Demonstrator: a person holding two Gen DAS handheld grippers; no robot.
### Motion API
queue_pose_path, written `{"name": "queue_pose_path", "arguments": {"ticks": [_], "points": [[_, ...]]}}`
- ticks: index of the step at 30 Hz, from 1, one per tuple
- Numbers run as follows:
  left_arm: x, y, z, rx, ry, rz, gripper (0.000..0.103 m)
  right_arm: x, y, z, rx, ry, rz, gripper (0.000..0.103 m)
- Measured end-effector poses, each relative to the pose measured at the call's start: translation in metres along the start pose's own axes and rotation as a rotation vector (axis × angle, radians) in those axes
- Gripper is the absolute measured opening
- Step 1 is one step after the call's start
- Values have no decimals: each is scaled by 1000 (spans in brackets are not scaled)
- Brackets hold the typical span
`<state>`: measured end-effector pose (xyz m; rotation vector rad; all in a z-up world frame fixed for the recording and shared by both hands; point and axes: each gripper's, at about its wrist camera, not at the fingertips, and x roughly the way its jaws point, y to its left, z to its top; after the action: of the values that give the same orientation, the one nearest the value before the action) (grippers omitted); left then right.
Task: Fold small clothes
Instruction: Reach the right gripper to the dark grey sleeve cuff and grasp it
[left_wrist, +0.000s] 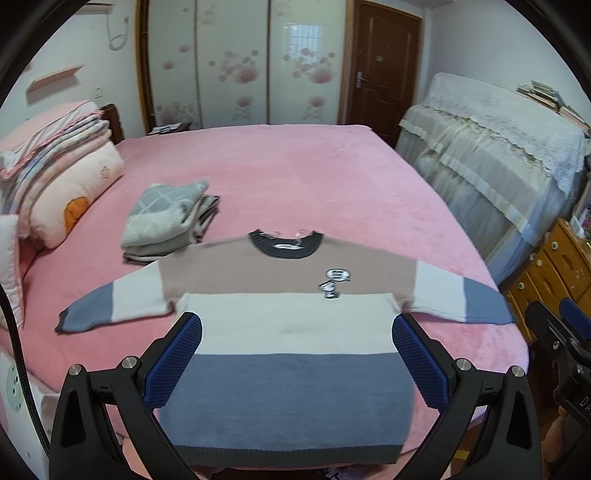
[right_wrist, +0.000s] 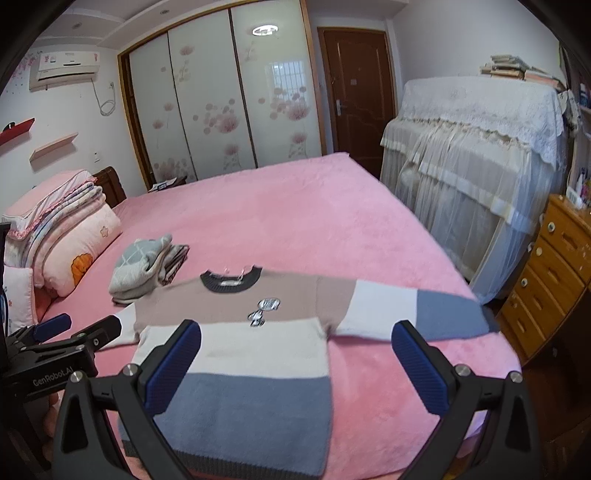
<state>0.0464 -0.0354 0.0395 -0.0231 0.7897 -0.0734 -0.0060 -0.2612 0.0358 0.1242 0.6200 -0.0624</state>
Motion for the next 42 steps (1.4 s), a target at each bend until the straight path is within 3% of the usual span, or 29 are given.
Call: {"name": "queue_pose_path", "arguments": {"ticks": [5,11,17,24,32,37,42], "points": [[-1,-22,17,19,-3,-39,102,-13,-15,11,-25,-69,-55,103],[-1,-59,32,58,-67,-53,102,-20,-55,22,3,-103,-81,103],[23,-107,47,93,-65,-163,102,-17,-124,31,90,-115,-166,103],[83,-161,57,109,-27,-292,102,3,-209,25,190,-98,-269,103],[172,-204,33,174,-17,-234,102,58,-289,-12,312,-3,-329,102],[222,-214,4,166,68,-229,102,95,-305,-42,359,84,-319,94],[259,-231,-23,161,104,-207,102,126,-308,-69,385,147,-302,89]]}}
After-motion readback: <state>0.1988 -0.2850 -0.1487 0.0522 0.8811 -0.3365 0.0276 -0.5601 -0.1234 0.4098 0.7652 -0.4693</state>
